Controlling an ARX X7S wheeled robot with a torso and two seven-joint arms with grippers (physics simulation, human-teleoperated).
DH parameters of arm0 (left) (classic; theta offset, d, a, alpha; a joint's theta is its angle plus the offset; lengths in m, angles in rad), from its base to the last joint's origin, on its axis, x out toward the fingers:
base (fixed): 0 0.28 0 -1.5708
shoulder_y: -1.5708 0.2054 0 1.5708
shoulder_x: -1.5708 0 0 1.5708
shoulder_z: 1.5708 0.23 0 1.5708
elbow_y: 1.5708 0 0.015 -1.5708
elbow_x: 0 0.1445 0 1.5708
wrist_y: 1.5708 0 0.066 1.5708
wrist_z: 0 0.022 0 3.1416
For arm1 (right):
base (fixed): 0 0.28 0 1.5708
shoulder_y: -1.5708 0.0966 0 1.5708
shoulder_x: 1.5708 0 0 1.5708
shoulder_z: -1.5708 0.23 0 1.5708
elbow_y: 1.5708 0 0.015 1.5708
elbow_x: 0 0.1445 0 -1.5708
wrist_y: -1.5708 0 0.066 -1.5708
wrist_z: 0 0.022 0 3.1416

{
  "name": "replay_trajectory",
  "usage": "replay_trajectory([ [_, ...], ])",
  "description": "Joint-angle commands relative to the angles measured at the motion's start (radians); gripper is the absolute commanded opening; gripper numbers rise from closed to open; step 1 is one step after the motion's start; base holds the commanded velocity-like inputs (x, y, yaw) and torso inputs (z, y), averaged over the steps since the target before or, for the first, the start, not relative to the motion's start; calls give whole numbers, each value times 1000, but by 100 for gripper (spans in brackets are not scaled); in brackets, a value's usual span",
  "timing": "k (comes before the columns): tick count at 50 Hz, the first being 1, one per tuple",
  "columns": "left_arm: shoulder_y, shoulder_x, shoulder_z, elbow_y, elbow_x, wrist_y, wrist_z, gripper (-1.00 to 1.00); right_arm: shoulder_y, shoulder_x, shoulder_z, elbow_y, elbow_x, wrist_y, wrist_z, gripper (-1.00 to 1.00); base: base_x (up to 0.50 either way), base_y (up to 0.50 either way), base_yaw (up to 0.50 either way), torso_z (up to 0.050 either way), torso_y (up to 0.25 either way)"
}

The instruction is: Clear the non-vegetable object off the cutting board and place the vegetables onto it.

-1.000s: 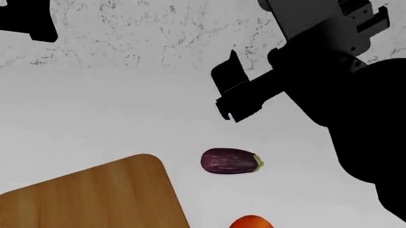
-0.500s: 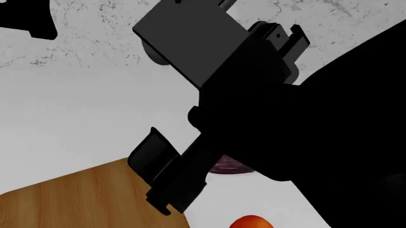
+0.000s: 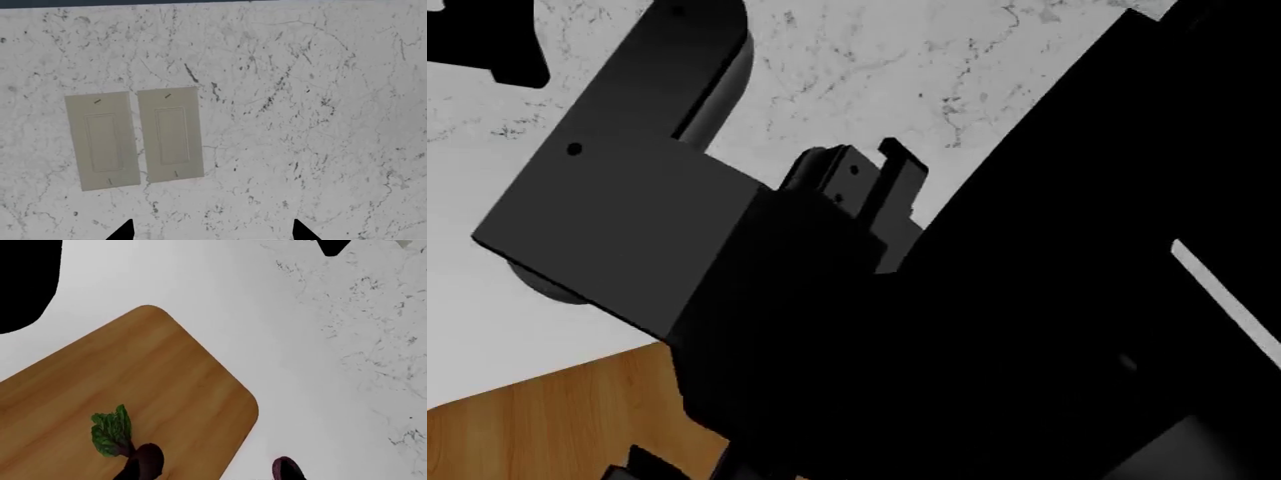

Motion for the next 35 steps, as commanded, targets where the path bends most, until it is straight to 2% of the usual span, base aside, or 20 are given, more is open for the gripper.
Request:
replay_trajectory([
  [1,6,-9,-3,3,-2,6,-2,100,3,-30,-42,-24,42,-3,-15,100,0,0,0,0,0],
  [19,12,-15,2,0,-4,16,-7,100,-90,-67,-43,-48,-4,-5,-69,100,0,0,0,0,0],
  [35,3,-18,13,-14,-2,28,-7,100,-158,-99,0,-14,-132,56,-162,100,0,0,0,0,0],
])
